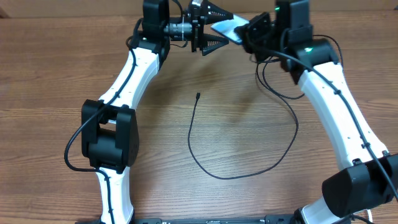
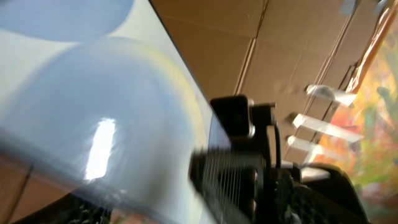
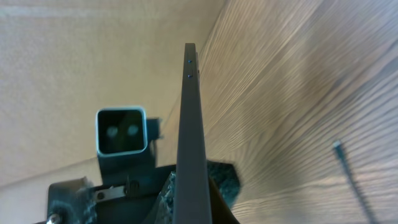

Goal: Plug charger to phone and switch on socket
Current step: 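Raise the phone with both grippers and rotate it upward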

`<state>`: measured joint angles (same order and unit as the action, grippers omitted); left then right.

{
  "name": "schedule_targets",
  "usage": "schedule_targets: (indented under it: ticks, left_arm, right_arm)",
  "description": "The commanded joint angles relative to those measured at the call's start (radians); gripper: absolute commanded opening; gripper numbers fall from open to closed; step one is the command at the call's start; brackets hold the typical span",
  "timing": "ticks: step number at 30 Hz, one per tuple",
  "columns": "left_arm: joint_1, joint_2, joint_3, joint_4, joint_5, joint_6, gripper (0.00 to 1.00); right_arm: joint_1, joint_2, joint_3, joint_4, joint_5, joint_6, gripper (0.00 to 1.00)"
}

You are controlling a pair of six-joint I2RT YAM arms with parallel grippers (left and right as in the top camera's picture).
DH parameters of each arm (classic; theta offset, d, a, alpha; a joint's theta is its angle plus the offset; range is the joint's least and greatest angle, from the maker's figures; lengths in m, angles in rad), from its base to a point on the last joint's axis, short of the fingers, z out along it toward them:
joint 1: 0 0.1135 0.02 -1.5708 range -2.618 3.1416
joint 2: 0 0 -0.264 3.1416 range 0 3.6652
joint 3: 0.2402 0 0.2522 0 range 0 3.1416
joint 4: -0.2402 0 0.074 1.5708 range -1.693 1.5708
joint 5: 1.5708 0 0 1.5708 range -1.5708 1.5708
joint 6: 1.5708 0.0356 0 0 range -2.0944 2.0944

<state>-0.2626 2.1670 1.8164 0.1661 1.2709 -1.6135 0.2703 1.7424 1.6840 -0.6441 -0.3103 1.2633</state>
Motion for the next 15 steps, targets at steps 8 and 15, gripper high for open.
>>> schedule_targets:
  ticks: [8, 15]
  left_arm:
    - [-0.013, 0.004, 0.014, 0.002, -0.048, -0.164, 0.56]
    - [-0.011, 0.004, 0.014, 0.002, -0.093, -0.208, 0.50]
  right_arm:
    - [0.116, -0.031, 0.032, 0.052, 0.183, 0.180, 0.04]
    - [0.100, -0.031, 0.032, 0.072, 0.182, 0.185, 0.04]
